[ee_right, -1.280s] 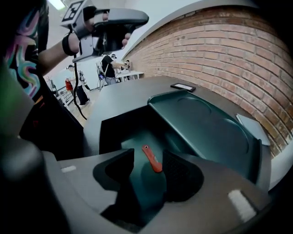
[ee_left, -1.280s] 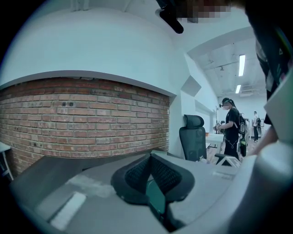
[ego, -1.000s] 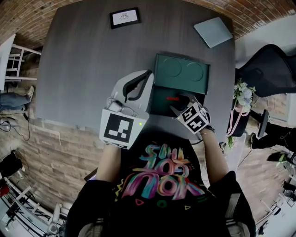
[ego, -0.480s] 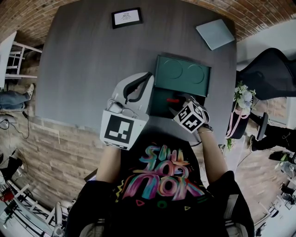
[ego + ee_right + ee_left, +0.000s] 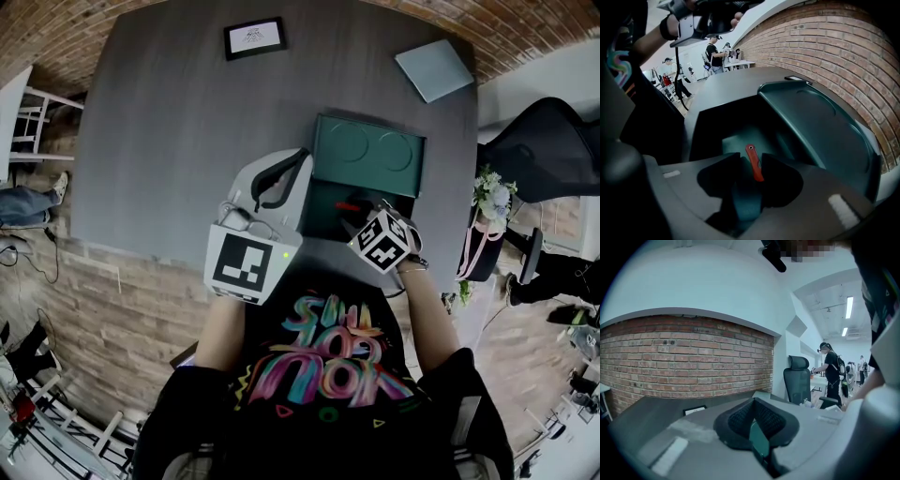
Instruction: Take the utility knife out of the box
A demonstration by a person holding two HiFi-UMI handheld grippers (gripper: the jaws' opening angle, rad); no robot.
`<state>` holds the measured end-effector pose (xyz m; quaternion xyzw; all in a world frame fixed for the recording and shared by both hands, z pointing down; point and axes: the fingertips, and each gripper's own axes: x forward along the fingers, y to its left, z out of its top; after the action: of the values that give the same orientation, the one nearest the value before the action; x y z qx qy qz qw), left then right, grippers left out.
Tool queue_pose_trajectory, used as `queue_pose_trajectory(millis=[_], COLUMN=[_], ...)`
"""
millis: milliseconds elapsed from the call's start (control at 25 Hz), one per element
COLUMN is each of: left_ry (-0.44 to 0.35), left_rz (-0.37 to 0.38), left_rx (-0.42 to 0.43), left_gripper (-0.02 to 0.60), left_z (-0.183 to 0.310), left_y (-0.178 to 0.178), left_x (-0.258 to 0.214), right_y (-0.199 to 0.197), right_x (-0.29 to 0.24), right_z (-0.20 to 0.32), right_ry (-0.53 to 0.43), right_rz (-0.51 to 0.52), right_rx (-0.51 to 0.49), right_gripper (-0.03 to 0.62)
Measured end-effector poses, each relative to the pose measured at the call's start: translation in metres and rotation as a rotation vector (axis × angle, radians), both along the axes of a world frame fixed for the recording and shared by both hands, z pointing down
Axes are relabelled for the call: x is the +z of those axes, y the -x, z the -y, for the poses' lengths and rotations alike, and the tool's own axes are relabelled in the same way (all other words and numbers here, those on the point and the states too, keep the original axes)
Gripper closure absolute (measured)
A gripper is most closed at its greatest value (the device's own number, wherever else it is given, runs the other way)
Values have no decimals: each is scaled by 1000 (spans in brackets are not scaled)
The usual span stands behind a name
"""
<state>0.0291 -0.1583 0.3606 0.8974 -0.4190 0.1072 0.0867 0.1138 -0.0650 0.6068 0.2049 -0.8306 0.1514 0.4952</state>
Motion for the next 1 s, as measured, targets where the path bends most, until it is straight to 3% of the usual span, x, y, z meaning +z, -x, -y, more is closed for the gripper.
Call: queue_pose_trajectory(millis=[240,1000], left_ry=[2,-16], left_rz=[1,3], left_rx=[0,-14], left_gripper=[581,581], left_z=[0,1], left_y=[2,6], left_x=[-1,-6], right_y=[4,1], right_x=[1,-12], right_z=[-6,2], right_ry=[33,0], right_rz=[-7,58], right_rx=[-14,58], right_gripper=[536,540])
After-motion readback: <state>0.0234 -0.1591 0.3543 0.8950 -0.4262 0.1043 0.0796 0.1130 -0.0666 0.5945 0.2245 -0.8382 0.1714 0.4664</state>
